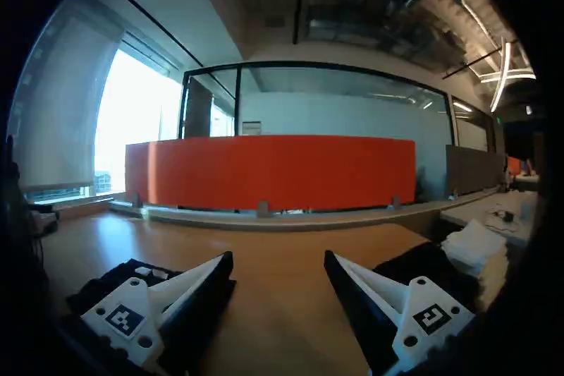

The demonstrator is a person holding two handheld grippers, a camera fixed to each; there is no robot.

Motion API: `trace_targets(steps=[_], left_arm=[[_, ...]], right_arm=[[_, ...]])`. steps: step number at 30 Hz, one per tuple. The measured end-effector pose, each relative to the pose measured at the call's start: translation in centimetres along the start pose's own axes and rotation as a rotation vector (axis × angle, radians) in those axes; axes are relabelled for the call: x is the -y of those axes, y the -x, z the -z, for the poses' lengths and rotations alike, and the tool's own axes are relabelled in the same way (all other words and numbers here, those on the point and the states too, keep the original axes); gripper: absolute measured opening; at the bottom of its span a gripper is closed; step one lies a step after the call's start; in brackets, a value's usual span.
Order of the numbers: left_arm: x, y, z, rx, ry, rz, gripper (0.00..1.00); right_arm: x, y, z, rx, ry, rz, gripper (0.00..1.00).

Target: Fold towel

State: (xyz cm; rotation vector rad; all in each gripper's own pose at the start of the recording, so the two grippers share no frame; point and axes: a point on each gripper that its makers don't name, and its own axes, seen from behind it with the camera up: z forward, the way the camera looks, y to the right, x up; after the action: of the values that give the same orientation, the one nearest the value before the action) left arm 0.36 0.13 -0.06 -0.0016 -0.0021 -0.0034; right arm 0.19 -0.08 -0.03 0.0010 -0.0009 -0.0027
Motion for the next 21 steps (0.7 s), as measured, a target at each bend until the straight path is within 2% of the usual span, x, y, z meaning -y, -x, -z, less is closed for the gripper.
trace_targets(steps=[3,11,17,21], left_arm=[[-0.4,-1.6,0.2,0.007,0.006,0.013,0.85],[-0.7,-8.5,0.6,0.010,0.016,0.027,0.85],[-1.1,-11.8,0.8,0.025,0.022,0.040,0.85],[-1.5,-13.2,0.8,0.032,0.036,0.041,0.85]], right_arm=[[0.3,-1.1,0.1,0.001,-0.004,0.008,1.00],[0.6,-6.6,0.7,0.008,-0.004,0.004,1.00],[0.8,-9.3,1.4,0.029,-0.004,0.010,1.00],[1.2,-10.6,1.5,0.034,-0.012,0.014,1.00]])
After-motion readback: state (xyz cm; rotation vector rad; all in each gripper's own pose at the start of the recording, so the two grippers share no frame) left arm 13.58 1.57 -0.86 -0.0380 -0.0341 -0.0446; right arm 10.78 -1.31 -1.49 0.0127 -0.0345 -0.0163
